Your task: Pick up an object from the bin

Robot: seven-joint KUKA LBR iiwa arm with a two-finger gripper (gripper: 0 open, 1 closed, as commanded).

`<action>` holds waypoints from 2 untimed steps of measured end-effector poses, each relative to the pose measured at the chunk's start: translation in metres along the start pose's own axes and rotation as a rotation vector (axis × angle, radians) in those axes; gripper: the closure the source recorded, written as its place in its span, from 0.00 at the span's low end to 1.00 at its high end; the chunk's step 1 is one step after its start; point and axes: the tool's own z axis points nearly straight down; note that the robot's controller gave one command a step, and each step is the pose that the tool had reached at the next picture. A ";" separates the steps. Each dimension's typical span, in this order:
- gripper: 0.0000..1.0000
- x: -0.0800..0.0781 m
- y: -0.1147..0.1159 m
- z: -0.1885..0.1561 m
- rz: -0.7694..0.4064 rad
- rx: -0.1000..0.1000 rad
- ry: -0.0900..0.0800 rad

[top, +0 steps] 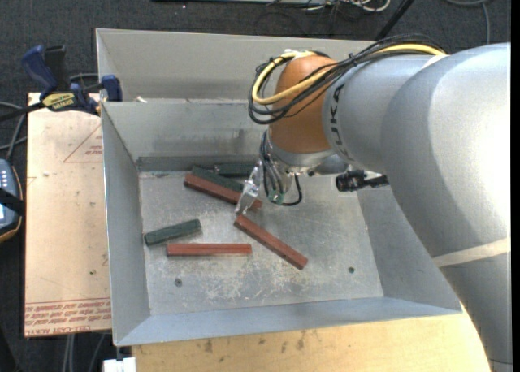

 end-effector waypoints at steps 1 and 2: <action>1.00 0.000 0.000 0.000 0.000 0.000 0.000; 1.00 0.014 0.008 -0.027 0.022 0.013 0.021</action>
Offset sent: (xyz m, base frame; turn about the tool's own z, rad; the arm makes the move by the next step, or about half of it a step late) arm -0.0103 0.0174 0.0388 0.0303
